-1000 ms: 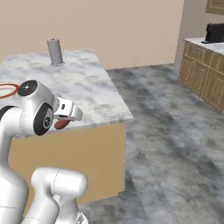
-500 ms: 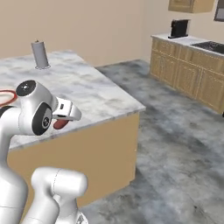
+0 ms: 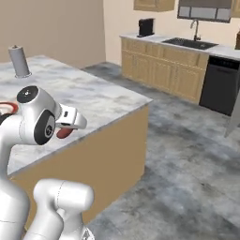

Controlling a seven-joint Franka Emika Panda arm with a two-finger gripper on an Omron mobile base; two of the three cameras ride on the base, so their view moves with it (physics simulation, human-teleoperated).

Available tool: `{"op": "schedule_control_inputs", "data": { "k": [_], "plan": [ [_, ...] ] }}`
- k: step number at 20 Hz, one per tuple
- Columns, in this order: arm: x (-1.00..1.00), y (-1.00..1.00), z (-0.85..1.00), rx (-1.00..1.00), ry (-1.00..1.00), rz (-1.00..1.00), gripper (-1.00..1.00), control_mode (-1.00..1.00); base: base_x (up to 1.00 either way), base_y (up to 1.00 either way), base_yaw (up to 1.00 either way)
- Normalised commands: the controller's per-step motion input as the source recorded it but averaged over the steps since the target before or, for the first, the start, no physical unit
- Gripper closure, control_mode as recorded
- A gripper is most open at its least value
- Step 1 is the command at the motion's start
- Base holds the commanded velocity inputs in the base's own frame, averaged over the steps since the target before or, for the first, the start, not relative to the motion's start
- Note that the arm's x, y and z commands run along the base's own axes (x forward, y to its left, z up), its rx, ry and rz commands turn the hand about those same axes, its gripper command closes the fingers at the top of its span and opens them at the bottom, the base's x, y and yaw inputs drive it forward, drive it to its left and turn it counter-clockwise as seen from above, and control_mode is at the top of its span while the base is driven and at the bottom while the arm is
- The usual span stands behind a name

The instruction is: Move the hot dog bun to the plate on the dining table and place the condiment next to that plate. Then navigate to the fridge and take the sausage and place it on the plate as well.

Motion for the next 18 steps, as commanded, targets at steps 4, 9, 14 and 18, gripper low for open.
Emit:
{"op": "schedule_control_inputs", "data": {
  "k": [4,9,14,18],
  "plan": [
    [0.00,0.00,0.00,0.00,0.00,0.00,1.00,1.00,-0.48,1.00,-0.52],
    [0.00,0.00,0.00,0.00,0.00,0.00,1.00,1.00,-0.47,1.00,-0.50],
    [0.00,0.00,0.00,0.00,0.00,0.00,1.00,1.00,-0.37,1.00,-0.48],
    [0.00,0.00,0.00,0.00,0.00,0.00,1.00,1.00,-0.34,1.00,-0.47]
  ]
}}
